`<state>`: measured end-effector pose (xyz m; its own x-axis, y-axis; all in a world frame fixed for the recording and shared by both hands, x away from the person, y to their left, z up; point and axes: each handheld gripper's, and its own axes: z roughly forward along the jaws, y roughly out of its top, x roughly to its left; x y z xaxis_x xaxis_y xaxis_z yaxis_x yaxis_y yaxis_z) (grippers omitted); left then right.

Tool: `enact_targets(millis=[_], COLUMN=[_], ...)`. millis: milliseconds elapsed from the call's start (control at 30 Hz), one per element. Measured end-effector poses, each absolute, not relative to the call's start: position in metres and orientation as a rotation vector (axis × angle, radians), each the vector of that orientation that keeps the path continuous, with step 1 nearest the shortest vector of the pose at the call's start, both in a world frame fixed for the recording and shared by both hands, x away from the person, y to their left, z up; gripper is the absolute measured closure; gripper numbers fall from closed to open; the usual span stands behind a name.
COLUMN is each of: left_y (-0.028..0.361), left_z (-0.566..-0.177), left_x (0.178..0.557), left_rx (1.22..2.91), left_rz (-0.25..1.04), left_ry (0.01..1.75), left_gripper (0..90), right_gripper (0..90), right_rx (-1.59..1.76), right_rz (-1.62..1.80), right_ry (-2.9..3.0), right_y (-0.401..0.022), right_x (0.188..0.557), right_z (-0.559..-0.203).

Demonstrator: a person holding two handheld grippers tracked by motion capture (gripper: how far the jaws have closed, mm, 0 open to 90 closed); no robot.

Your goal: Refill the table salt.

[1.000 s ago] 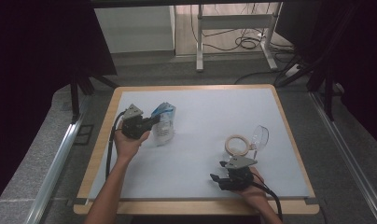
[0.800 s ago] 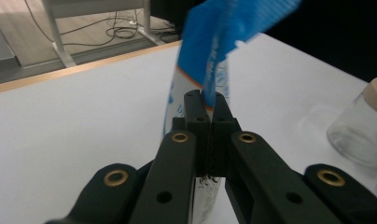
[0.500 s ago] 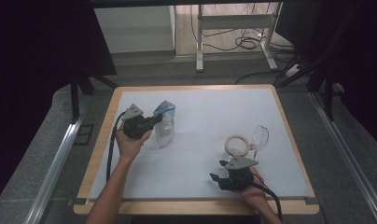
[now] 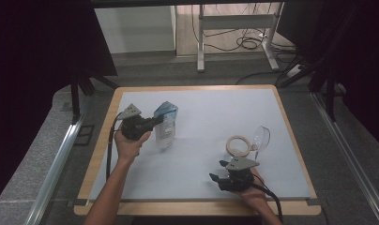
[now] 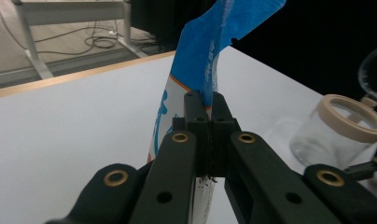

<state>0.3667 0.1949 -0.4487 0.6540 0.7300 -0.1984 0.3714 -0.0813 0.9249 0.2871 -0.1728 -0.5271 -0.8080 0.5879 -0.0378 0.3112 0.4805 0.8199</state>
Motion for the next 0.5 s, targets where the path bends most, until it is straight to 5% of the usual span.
enact_targets(millis=[500], left_y=[0.163], left_z=[-0.438], left_x=[0.347], left_rx=[1.729], left_rz=[0.302], left_ry=[0.787], left_gripper=[90.0], right_gripper=[37.5], right_rx=[0.754], right_rz=[1.266], right_ry=[2.402], right_y=[-0.162], right_x=[0.286], right_z=[-0.524])
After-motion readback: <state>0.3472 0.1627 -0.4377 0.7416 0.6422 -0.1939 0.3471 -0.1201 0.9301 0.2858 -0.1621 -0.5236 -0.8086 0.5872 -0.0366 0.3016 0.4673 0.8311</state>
